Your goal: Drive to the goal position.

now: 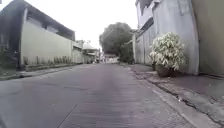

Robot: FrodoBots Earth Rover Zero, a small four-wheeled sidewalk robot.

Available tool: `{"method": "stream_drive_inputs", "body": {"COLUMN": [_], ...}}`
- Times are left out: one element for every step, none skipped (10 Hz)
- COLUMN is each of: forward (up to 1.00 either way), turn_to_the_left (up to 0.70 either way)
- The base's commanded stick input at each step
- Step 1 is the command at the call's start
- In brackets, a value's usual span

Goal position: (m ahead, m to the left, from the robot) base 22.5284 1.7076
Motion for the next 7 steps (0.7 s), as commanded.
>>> {"method": "stream_drive_inputs", "body": {"forward": [1.00, 1.00, 1.00, 1.00, 1.00, 1.00, 1.00], "turn_to_the_left": [0.06, 0.06, 0.06, 0.01, -0.34, -0.34, -0.34]}}
